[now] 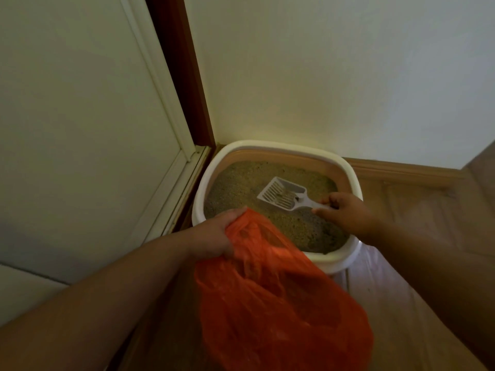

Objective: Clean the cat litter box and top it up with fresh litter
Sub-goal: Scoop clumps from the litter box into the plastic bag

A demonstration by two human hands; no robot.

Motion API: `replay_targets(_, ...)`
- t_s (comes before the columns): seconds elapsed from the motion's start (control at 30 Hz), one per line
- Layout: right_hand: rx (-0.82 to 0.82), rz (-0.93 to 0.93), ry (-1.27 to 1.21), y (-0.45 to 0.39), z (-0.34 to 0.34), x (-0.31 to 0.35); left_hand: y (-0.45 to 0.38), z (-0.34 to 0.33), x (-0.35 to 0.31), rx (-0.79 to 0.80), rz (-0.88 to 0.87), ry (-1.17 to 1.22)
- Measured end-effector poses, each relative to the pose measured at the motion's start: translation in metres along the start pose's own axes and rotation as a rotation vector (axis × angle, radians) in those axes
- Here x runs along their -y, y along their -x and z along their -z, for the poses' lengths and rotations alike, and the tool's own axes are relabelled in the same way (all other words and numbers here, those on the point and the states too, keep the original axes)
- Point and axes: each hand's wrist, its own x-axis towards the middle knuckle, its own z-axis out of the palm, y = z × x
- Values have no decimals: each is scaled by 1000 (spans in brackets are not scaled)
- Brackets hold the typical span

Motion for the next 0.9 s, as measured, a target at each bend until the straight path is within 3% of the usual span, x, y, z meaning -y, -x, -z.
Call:
replay_targets(0.23,77,-27,-48,13,17,-1,14,6,-7,39,-48,36)
replay_targets(0.53,197,70,-151,28,47,23,22,11,-5,52,56,-71)
replay_targets(0.77,430,180,104,38,59,55,26,11,-11,54,23,-49)
replay_targets(0.9,550,227,389,45,52,75,27,9,-15,63,3,-12)
